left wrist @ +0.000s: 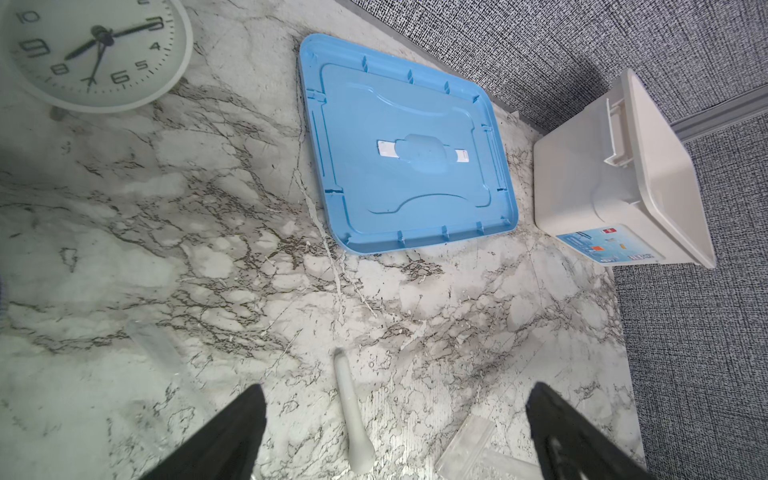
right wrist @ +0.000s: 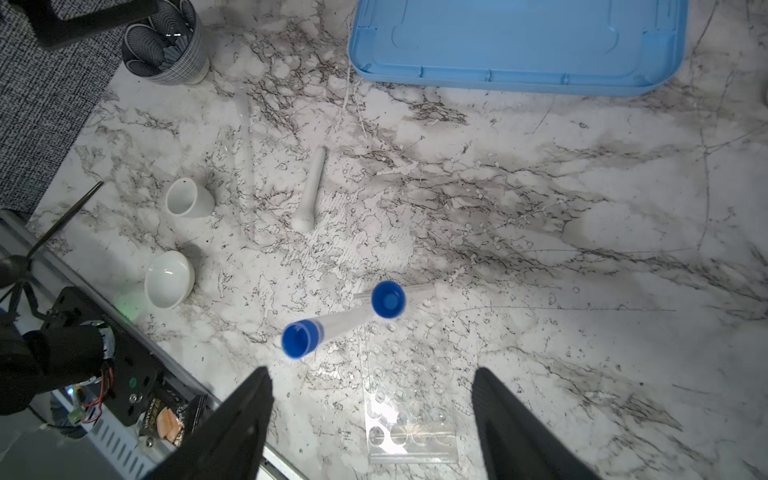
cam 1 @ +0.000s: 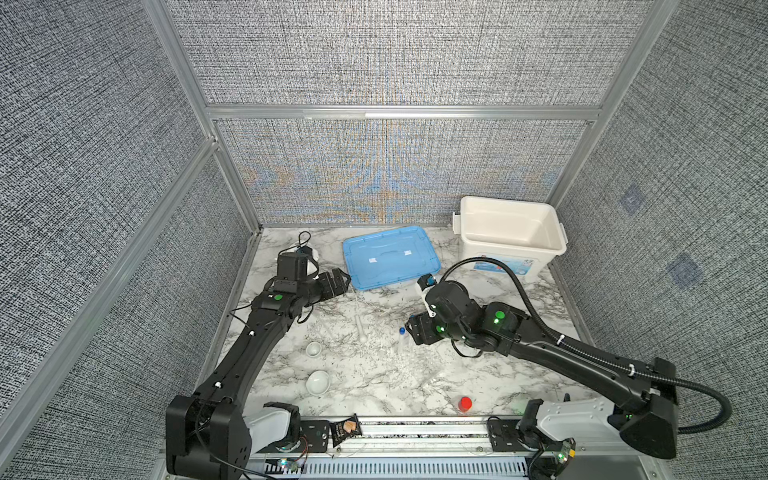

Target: Organize the chemistry lab equipment

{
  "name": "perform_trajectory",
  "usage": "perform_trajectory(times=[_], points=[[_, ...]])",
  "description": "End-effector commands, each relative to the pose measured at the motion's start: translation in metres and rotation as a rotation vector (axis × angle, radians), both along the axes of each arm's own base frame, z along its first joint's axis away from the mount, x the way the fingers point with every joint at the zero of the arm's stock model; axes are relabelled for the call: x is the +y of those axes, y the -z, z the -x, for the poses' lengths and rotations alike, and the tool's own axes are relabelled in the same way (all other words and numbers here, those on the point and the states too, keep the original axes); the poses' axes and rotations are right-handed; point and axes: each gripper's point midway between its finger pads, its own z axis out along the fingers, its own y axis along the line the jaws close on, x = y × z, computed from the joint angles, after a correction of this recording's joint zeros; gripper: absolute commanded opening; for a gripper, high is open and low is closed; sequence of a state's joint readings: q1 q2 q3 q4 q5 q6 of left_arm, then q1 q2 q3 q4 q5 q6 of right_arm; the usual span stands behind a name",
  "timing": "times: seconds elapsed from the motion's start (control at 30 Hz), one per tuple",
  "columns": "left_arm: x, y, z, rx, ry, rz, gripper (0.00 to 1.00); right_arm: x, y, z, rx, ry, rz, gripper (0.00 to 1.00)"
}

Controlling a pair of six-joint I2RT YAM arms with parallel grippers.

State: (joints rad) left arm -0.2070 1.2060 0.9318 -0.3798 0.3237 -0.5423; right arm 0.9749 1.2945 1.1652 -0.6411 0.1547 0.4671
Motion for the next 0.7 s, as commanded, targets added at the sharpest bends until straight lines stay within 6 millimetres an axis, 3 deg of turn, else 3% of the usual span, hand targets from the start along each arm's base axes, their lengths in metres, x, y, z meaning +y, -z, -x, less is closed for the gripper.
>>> perform_trajectory(times=[0.0,0.2,0.3,0.5,0.67], points=[[-0.001,-0.003,0.003,-0.005,0.018,-0.007,0.99,0.003,-0.015,-0.005,-0.066,-0.045,0.030,0.55],[0.003,-0.002,0.006,-0.004,0.017,-0.030,0.99,0.028,-0.017,0.007,0.056,-0.113,-0.025,0.32],[0.004,-0.002,0.007,-0.009,0.013,-0.032,0.98,0.036,-0.006,0.012,0.127,-0.123,-0.026,0.32],[0.002,-0.001,0.006,-0.006,0.016,-0.022,0.99,0.032,0.017,0.012,0.175,-0.106,0.053,0.30],[0.001,0.000,0.005,-0.002,0.015,-0.019,0.99,0.025,0.020,0.010,0.174,-0.079,0.080,0.28]])
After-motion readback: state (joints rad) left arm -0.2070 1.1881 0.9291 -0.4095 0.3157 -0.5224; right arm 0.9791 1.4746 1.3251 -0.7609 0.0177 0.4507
